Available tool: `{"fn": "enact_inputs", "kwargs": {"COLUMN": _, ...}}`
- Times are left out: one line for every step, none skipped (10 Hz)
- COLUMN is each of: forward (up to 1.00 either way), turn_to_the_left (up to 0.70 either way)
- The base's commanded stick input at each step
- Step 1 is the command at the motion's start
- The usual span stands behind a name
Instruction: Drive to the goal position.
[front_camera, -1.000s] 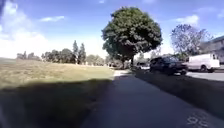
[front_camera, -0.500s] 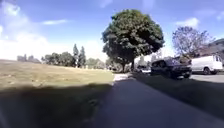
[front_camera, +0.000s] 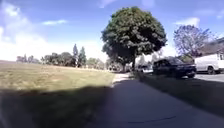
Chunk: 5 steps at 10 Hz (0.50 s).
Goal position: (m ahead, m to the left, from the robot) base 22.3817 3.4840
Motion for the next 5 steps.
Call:
{"fn": "enact_inputs", "kwargs": {"forward": 1.0, "turn_to_the_left": 0.0}}
{"fn": "enact_inputs", "kwargs": {"forward": 1.0, "turn_to_the_left": 0.0}}
{"fn": "enact_inputs", "kwargs": {"forward": 1.0, "turn_to_the_left": -0.21}}
{"fn": "enact_inputs", "kwargs": {"forward": 1.0, "turn_to_the_left": -0.23}}
{"fn": "enact_inputs", "kwargs": {"forward": 1.0, "turn_to_the_left": -0.01}}
